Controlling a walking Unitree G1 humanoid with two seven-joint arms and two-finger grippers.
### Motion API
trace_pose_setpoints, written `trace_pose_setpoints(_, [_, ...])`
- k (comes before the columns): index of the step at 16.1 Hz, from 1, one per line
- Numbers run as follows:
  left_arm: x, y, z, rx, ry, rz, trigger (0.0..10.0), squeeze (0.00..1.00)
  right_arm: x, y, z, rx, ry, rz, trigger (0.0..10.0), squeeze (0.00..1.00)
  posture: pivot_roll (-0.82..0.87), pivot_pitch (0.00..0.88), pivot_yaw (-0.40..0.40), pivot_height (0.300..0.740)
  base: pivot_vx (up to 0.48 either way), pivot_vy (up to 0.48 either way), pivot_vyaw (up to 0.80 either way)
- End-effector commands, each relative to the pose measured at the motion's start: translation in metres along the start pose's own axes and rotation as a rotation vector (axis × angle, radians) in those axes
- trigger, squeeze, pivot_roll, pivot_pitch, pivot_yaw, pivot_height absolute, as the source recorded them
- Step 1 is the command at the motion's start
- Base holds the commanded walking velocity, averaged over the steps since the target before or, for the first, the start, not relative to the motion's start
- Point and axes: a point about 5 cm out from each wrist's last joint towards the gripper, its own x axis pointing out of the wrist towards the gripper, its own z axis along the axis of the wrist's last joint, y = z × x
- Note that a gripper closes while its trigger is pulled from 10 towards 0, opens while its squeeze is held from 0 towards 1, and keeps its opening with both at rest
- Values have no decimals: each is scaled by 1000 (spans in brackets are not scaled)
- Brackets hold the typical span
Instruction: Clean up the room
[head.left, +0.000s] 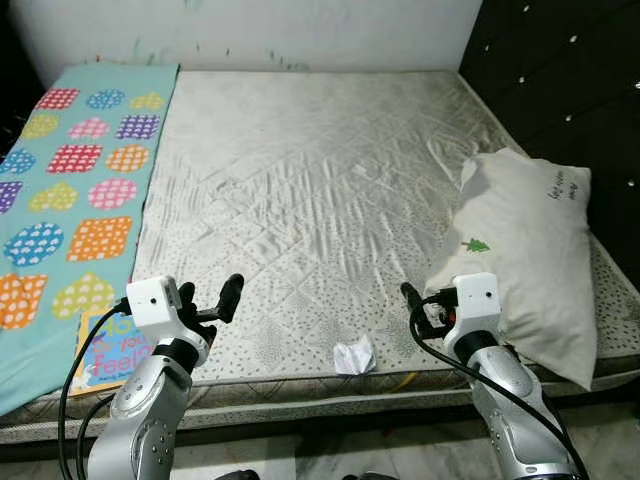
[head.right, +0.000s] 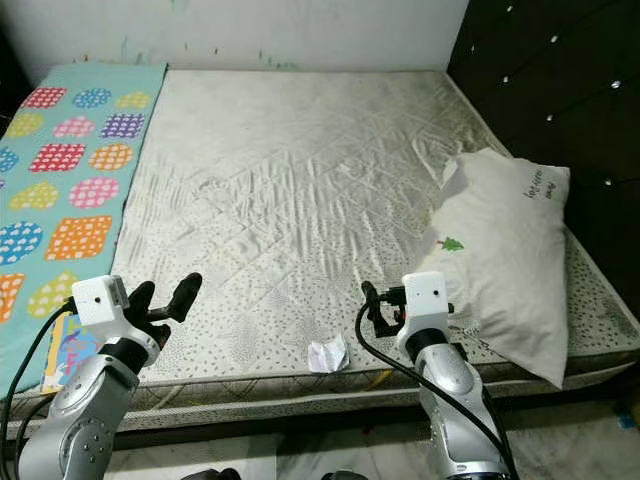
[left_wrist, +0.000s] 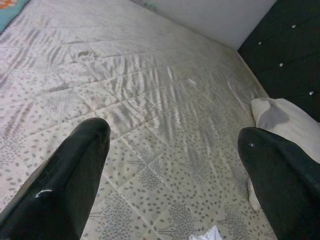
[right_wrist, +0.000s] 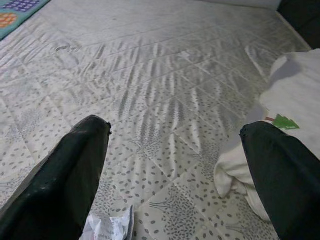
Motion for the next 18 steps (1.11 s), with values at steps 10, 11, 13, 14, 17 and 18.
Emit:
trace_pose_setpoints(10, [-13,7,6,44,3,52,10000,0,-16,4,1,17,-4,81,10000,0,-124,159,-34,706,0,0,0])
trace_pose_setpoints(11, [-13,7,5,42,7,50,10000,0,-17,4,1,18,-2,84,10000,0,-123,161,-34,691,0,0,0])
trace_pose_setpoints(13, [-14,7,5,42,11,48,10000,0,-18,5,1,22,0,86,10000,0,-124,163,-33,667,0,0,0])
trace_pose_setpoints(14, [-14,6,5,41,14,46,10000,0,-18,5,0,24,1,88,10000,0,-124,162,-32,658,0,0,0])
trace_pose_setpoints(17, [-13,6,5,46,16,44,10000,0,-18,6,1,22,0,94,10000,0,-124,162,-32,625,0,0,0])
trace_pose_setpoints(18, [-13,6,5,47,15,45,10000,0,-18,6,1,22,0,94,10000,0,-124,162,-32,625,0,0,0])
